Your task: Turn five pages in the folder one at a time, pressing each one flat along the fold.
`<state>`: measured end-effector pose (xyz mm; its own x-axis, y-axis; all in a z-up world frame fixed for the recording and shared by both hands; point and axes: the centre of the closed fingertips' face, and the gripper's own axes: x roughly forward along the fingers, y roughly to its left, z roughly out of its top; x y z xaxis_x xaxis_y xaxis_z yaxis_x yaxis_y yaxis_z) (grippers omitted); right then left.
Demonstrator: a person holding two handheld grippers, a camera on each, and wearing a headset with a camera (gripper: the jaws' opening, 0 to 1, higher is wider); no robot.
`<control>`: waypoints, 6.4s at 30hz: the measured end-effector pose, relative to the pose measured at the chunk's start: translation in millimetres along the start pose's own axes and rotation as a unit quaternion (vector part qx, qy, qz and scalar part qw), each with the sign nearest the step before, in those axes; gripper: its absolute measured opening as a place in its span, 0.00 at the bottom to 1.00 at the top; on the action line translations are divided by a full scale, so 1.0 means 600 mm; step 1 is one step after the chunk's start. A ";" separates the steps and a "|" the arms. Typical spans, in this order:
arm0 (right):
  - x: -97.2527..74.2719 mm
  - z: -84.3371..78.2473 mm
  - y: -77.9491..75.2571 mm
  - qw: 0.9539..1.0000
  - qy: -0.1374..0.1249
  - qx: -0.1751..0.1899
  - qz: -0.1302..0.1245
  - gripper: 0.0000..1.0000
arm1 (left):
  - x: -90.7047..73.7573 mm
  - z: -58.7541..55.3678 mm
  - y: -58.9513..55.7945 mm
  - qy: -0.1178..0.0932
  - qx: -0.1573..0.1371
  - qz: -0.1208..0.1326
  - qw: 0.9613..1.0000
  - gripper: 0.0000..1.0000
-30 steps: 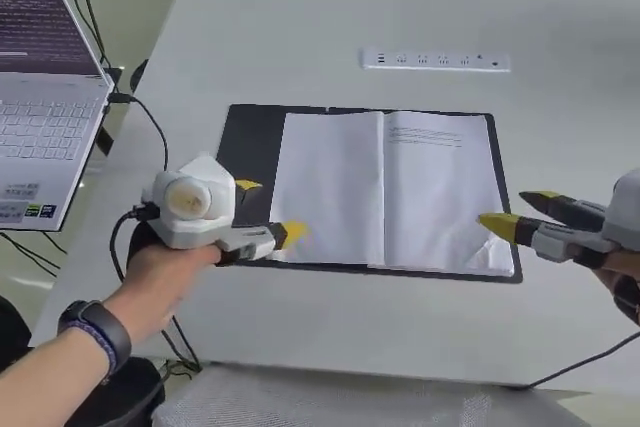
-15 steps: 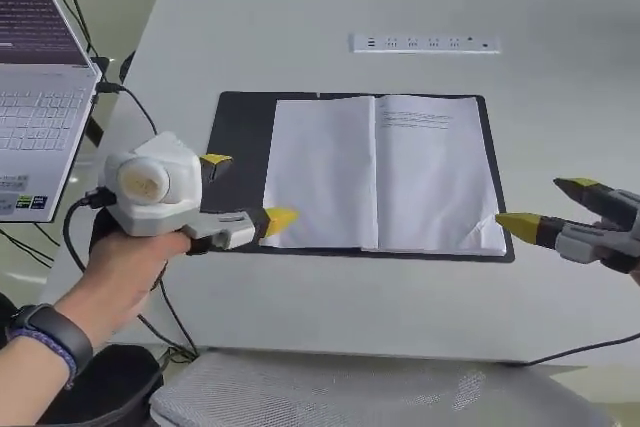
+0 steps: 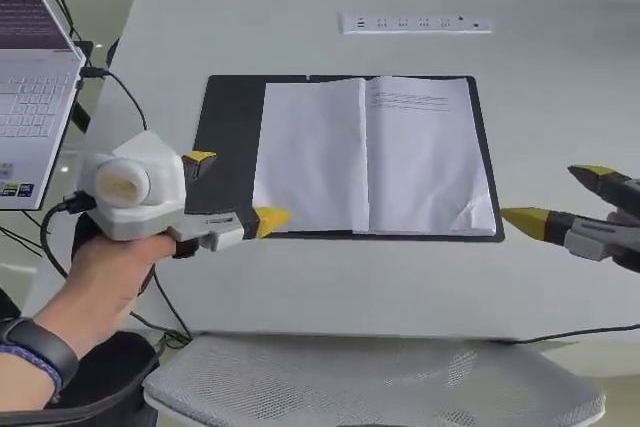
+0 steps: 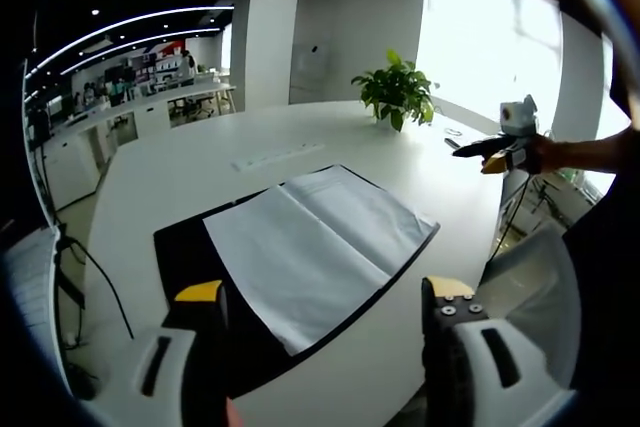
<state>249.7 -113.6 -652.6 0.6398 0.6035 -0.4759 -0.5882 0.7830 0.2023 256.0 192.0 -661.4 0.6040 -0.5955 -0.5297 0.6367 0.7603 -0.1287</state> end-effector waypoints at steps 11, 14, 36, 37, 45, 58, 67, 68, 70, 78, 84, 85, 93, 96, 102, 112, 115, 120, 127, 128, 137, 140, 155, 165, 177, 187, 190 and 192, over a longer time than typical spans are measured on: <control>-0.016 0.027 0.028 0.999 0.010 -0.041 -0.003 0.82 | 0.019 0.005 -0.019 -0.001 0.008 -0.021 1.000 0.80; -0.027 0.034 0.031 0.999 0.010 -0.045 -0.008 0.82 | 0.023 0.008 -0.020 -0.001 0.010 -0.024 1.000 0.80; -0.056 0.021 0.022 0.998 0.022 -0.051 -0.032 0.81 | 0.111 0.061 -0.081 -0.011 0.039 -0.080 0.996 0.78; -0.057 0.021 0.021 0.998 0.021 -0.050 -0.033 0.81 | 0.118 0.065 -0.087 -0.011 0.044 -0.085 0.995 0.78; -0.056 0.014 0.016 0.998 0.028 -0.051 -0.035 0.81 | 0.181 0.087 -0.136 -0.008 0.069 -0.116 0.991 0.76; -0.058 0.003 0.007 0.997 0.037 -0.049 -0.037 0.80 | 0.276 0.080 -0.210 0.009 0.079 -0.154 0.985 0.74; -0.057 -0.005 0.001 0.997 0.044 -0.049 -0.037 0.79 | 0.325 0.066 -0.236 0.020 0.073 -0.154 0.985 0.72; -0.056 -0.006 0.000 0.997 0.045 -0.048 -0.037 0.79 | 0.330 0.064 -0.240 0.021 0.073 -0.154 0.985 0.72; -0.056 -0.006 -0.001 0.997 0.044 -0.046 -0.037 0.79 | 0.341 0.057 -0.248 0.025 0.073 -0.154 0.985 0.72; -0.049 -0.014 -0.003 0.997 0.049 -0.043 -0.033 0.79 | 0.380 0.033 -0.273 0.038 0.077 -0.147 0.985 0.68; -0.044 -0.022 -0.004 0.997 0.056 -0.042 -0.026 0.78 | 0.405 0.020 -0.285 0.046 0.076 -0.141 0.986 0.66; -0.043 -0.023 -0.004 0.997 0.057 -0.043 -0.025 0.78 | 0.409 0.016 -0.286 0.049 0.076 -0.140 0.986 0.66; -0.040 -0.026 -0.014 0.997 0.059 -0.040 -0.021 0.78 | 0.436 -0.013 -0.289 0.071 0.092 -0.131 0.985 0.63; -0.039 -0.027 -0.015 0.997 0.062 -0.041 -0.018 0.78 | 0.445 -0.027 -0.289 0.082 0.096 -0.131 0.983 0.62; -0.036 -0.031 -0.019 0.997 0.065 -0.040 -0.012 0.77 | 0.457 -0.034 -0.281 0.083 0.136 -0.111 0.981 0.59; -0.022 -0.049 -0.018 0.997 0.073 -0.039 0.004 0.76 | 0.462 -0.040 -0.276 0.066 0.150 -0.101 0.981 0.59; -0.018 -0.049 -0.015 0.997 0.072 -0.039 0.010 0.76 | 0.463 -0.041 -0.276 0.063 0.149 -0.102 0.981 0.59; -0.014 -0.048 -0.017 0.997 0.069 -0.037 0.013 0.75 | 0.462 -0.042 -0.277 0.058 0.149 -0.105 0.981 0.57; -0.012 -0.053 -0.018 0.997 0.070 -0.036 0.018 0.74 | 0.461 -0.039 -0.266 0.055 0.146 -0.106 0.982 0.49; -0.012 -0.055 -0.019 0.997 0.070 -0.035 0.019 0.74 | 0.461 -0.040 -0.267 0.055 0.146 -0.106 0.982 0.49; 0.022 -0.065 -0.028 0.997 0.066 -0.017 0.035 0.71 | 0.450 -0.035 -0.275 0.055 0.143 -0.106 0.983 0.49; 0.036 -0.066 -0.035 0.997 0.063 -0.009 0.040 0.69 | 0.448 -0.034 -0.276 0.056 0.142 -0.106 0.983 0.49; 0.119 -0.088 -0.065 0.994 0.048 0.078 0.067 0.54 | 0.449 -0.029 -0.276 0.056 0.138 -0.108 0.983 0.48; 0.164 -0.096 -0.048 0.990 0.053 0.096 0.088 0.50 | 0.452 -0.030 -0.271 0.058 0.136 -0.111 0.983 0.48; 0.178 -0.094 -0.058 0.987 0.042 0.123 0.092 0.38 | 0.454 -0.034 -0.267 0.057 0.133 -0.112 0.983 0.47; 0.182 -0.082 -0.071 0.988 0.029 0.133 0.074 0.31 | 0.463 -0.036 -0.258 0.058 0.130 -0.113 0.983 0.46; 0.178 -0.077 -0.073 0.988 0.024 0.133 0.071 0.31 | 0.466 -0.039 -0.257 0.058 0.131 -0.113 0.983 0.46; 0.176 -0.073 -0.070 0.988 0.021 0.132 0.072 0.31 | 0.466 -0.038 -0.257 0.058 0.131 -0.113 0.983 0.46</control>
<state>320.4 -89.7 -748.9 0.5346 0.7092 -0.4596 -0.5190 0.7047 0.4837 315.4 -85.7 -808.9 0.3841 -0.6962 -0.6065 0.8590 0.5103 -0.0418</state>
